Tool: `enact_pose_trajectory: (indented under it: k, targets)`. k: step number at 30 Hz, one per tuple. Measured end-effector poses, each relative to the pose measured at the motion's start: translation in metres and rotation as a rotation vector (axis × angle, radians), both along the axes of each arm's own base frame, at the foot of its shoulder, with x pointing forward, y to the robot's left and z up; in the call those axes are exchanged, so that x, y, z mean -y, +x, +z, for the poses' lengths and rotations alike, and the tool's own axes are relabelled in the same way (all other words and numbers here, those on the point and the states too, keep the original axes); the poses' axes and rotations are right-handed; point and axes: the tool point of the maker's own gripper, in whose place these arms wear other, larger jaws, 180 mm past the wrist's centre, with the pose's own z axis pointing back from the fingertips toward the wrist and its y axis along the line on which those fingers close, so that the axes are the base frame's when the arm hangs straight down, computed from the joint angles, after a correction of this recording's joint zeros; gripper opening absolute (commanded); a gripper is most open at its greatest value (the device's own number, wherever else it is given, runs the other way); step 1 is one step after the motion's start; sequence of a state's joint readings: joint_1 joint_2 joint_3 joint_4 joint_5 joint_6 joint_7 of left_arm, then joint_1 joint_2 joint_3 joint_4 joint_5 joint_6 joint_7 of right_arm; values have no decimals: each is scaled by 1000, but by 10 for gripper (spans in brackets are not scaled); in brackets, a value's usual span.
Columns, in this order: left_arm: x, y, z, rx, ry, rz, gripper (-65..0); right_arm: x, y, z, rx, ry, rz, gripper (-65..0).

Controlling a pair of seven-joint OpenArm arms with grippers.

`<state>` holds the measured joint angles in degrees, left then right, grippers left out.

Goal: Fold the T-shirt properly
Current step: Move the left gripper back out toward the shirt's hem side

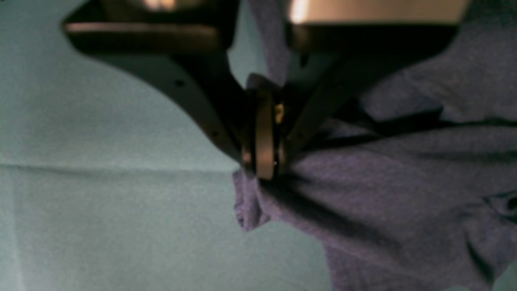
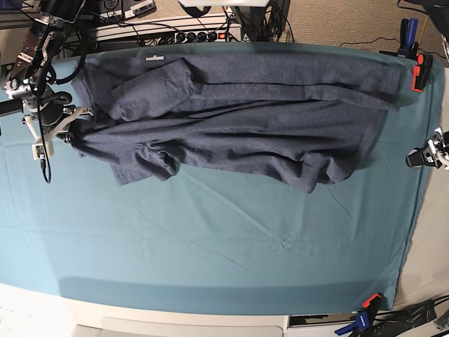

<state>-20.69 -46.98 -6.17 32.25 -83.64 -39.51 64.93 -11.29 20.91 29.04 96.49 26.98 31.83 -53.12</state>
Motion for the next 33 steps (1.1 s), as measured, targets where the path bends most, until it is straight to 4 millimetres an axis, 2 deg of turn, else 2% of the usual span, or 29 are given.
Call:
enact_pose_trajectory:
  k: [4, 5, 6, 9, 16, 18, 21, 24, 27, 33]
  targets:
    - [3, 2, 0, 5, -2, -7, -650, -1, 0, 1, 4, 6, 1, -650]
    - [6, 4, 2, 13, -3, -15, -639, -3, 2, 2, 13, 24, 3, -650]
    - [10, 7, 3, 26, -2, -25, -600, -5, 3, 3, 24, 38, 5, -650]
    - [30, 24, 13, 100, -22, -44, -523, -8, 4, 4, 31, 47, 18, -650]
    - [85, 43, 19, 179, -14, -176, -518, -12, 4, 3, 31, 53, 32, -650]
    - [97, 42, 11, 167, 17, -223, -508, -12, 4, 3, 31, 53, 32, -650]
    - [123, 35, -8, 106, 53, -332, -456, -12, 4, 3, 31, 53, 32, -650]
    - [150, 38, -14, 92, 75, -422, -441, -12, 4, 3, 32, 53, 32, -650]
    - [165, 56, -5, 129, 111, -473, -441, -12, 4, 3, 30, 52, 32, -650]
    - [180, 92, 26, 220, 161, -505, -441, -12, 4, 3, 30, 52, 32, -650]
